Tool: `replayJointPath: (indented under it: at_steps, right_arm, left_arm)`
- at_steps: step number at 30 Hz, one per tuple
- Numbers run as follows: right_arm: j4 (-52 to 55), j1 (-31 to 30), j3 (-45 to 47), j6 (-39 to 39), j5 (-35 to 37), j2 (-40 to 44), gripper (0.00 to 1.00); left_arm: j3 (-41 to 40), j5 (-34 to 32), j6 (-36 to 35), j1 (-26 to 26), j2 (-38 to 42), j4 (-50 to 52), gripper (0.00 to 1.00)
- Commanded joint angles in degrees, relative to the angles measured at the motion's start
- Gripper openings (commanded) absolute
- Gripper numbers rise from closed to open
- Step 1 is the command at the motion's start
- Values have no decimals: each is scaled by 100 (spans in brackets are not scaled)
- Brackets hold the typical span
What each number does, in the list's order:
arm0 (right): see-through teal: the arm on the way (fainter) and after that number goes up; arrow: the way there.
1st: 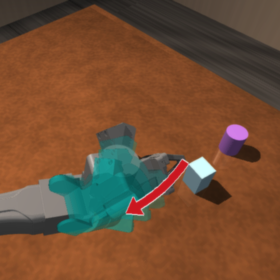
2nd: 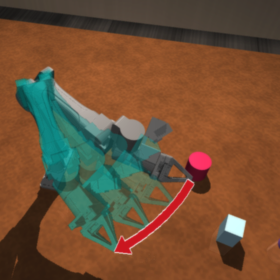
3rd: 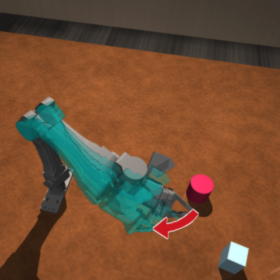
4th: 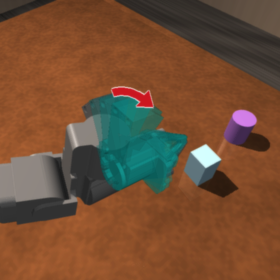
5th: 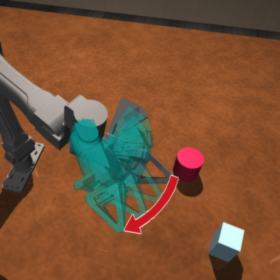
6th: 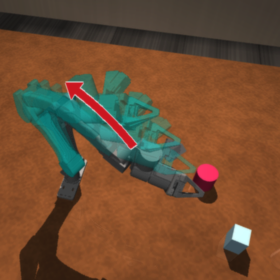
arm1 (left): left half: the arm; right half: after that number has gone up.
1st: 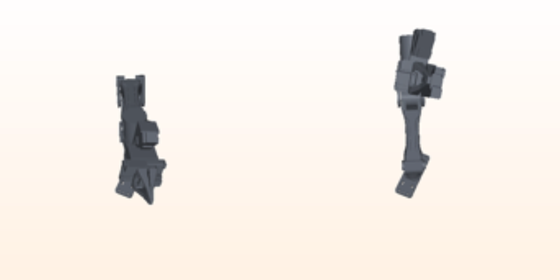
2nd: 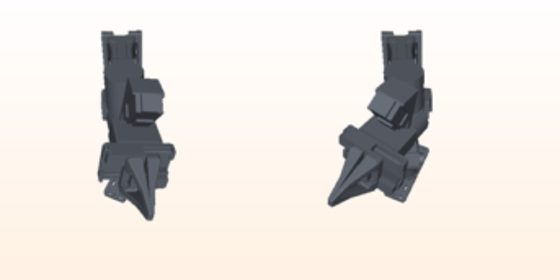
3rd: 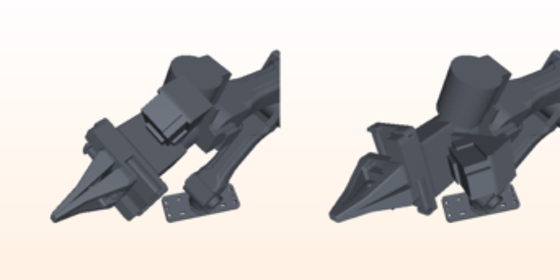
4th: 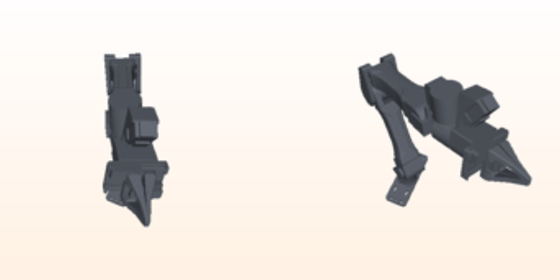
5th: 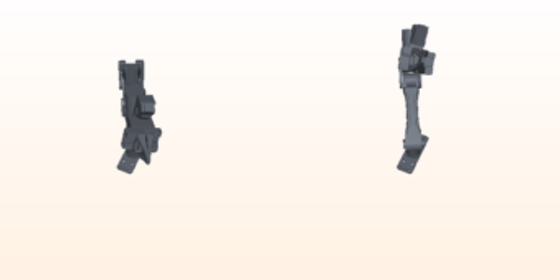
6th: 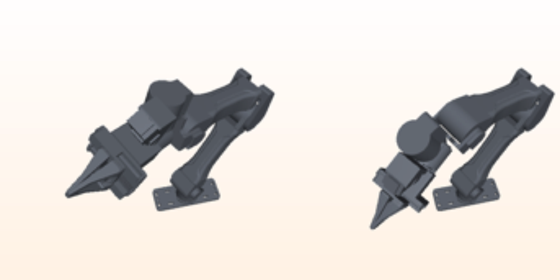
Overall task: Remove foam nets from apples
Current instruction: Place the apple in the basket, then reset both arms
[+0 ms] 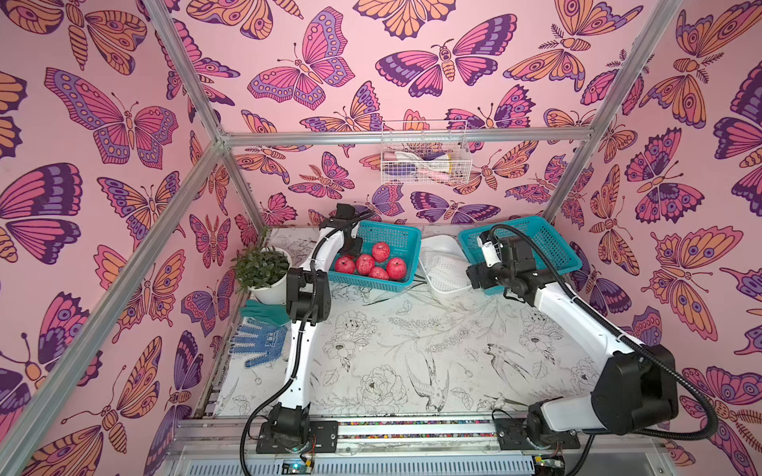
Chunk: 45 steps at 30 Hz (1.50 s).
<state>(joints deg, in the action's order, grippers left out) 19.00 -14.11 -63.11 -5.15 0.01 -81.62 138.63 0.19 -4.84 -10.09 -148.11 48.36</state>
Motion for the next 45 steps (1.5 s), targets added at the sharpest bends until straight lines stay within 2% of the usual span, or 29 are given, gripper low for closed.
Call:
replayJointPath:
  at_steps: [1, 4, 10, 13, 23, 29, 33, 40, 43, 45]
  right_arm:
    - [45, 46, -182, 36, 43, -55, 92]
    - [39, 42, -150, 58, 52, -38, 92]
    - [40, 48, -39, 91, 69, 68, 92]
    - [49, 45, 29, 137, 61, 141, 92]
    - [37, 49, 206, 181, 85, 491, 93]
    - [-58, 55, 459, 286, 204, 825, 93]
    - [-112, 74, 686, 358, 221, 1091, 93]
    - [-609, 370, 1418, 517, 257, 1564, 99]
    - [-1122, 633, 1933, 624, 522, 1715, 99]
    - [-1484, 836, 2274, 563, 619, 1695, 99]
  left_arm:
    - [68, -19, 100, 29, -145, 200, 52]
    - [60, 34, 140, 32, -144, 209, 56]
    - [170, 74, 229, 29, -44, 187, 80]
    - [234, 70, 268, 33, 48, 171, 88]
    - [-98, -55, 294, 33, 843, 163, 90]
    - [-846, 99, 364, 31, 1704, 121, 90]
    - [-2266, 318, 506, 31, 2844, -592, 90]
    - [-5870, 602, 530, -54, 5492, -2715, 92]
    - [-7209, 276, 484, -64, 6506, -3260, 99]
    - [-8227, -183, 578, -57, 7153, -3728, 100]
